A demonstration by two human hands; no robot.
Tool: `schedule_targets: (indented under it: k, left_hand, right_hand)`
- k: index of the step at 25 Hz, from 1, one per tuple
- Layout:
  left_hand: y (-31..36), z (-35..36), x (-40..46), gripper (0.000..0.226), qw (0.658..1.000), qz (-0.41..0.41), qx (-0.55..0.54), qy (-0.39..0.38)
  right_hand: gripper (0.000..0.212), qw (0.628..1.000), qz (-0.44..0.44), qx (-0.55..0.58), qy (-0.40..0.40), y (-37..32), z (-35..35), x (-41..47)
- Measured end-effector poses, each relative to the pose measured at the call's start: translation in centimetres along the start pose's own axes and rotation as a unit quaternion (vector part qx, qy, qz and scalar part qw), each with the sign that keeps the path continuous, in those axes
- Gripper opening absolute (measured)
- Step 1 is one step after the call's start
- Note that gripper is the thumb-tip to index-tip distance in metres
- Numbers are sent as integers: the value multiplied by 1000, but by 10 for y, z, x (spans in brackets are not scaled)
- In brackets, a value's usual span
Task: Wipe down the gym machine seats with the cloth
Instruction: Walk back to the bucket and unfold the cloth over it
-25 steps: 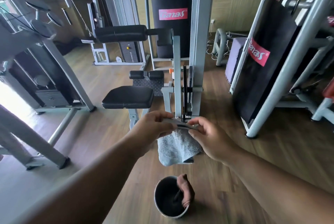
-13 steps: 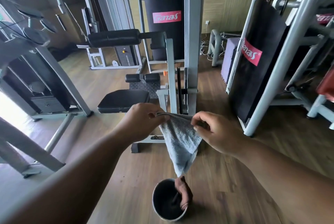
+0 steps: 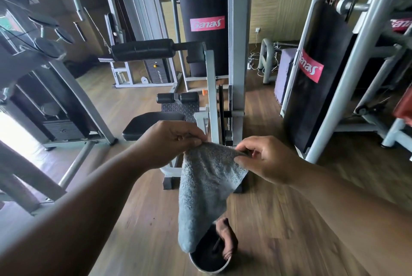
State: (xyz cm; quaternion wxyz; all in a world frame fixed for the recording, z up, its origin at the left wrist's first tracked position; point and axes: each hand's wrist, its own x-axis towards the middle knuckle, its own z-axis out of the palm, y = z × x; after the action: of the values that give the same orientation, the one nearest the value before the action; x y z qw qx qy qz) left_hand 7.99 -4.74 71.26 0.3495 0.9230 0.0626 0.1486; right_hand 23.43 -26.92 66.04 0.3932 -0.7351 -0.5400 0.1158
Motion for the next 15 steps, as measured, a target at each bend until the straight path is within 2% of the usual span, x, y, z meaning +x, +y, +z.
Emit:
schedule_targets:
  k: [3, 5, 9, 15]
  left_hand:
    - [-3, -10, -4, 29, 999, -21, -20, -28]
    - [-1, -13, -7, 24, 999, -20, -18, -34]
    - [5, -15, -12, 26, 1000, -10, -18, -5]
    - [10, -17, -20, 27, 999, -26, 36, 0]
  right_hand:
    - [12, 992, 6, 125, 4, -6, -7, -2]
    - [15, 987, -7, 157, 27, -10, -8, -2]
    - [22, 989, -37, 130, 59, -17, -10, 2]
    - [21, 998, -56, 17, 38, -16, -22, 5]
